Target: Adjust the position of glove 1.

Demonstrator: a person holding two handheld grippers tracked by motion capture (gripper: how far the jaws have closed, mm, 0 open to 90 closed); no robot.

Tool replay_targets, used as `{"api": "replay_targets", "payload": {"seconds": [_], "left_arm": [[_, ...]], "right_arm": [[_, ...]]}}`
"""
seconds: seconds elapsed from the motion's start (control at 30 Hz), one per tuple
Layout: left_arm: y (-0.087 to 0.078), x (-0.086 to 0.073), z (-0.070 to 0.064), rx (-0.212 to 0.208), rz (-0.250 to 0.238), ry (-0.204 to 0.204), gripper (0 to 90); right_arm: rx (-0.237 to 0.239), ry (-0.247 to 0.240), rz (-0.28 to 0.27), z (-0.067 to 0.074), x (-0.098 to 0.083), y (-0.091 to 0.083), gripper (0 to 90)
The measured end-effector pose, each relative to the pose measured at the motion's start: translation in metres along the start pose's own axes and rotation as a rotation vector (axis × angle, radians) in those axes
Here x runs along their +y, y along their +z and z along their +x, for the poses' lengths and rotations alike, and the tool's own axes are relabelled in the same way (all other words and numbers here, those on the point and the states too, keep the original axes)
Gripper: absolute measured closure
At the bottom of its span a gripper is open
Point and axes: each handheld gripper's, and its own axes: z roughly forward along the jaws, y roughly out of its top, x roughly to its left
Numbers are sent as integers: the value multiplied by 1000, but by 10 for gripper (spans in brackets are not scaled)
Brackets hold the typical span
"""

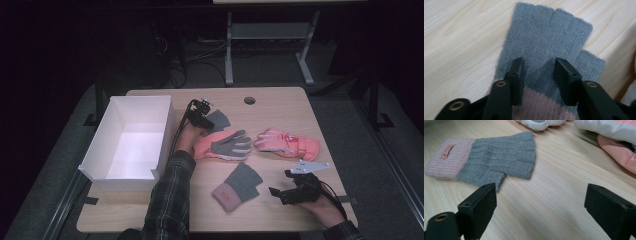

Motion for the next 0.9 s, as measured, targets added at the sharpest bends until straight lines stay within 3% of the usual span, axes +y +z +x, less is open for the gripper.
{"api": "replay_targets", "payload": {"seconds": [0.03, 0.1, 0.13, 0.27, 0.43, 0.57, 0.73, 0.83, 0.9], "left_arm": [[0, 0, 0, -6, 1, -6, 674], [-1, 1, -1, -5, 17, -13, 808], [-1, 1, -1, -7, 20, -23, 829], [-3, 1, 1, -19, 11, -60, 851], [-20, 6, 0, -7, -49, -88, 853], [-36, 11, -3, -4, -78, -89, 853], [-53, 15, -10, -16, -73, -85, 853], [-71, 16, -18, -27, -79, -52, 852], [-79, 17, -20, -25, -88, -52, 853]], "right_arm": [[0, 1, 1, 0, 0, 0, 105], [-2, -1, 1, 0, 0, 0, 105], [-3, -2, 1, 0, -1, 0, 105], [-4, 2, 0, 1, -1, -1, 105], [-7, 4, -2, -1, -2, -3, 106], [-7, 1, -2, 0, -2, -2, 105], [-8, 0, -1, 0, -2, -2, 105], [-9, 4, 1, 0, -1, -2, 106], [-10, 1, 3, 0, -1, -1, 105]]}}
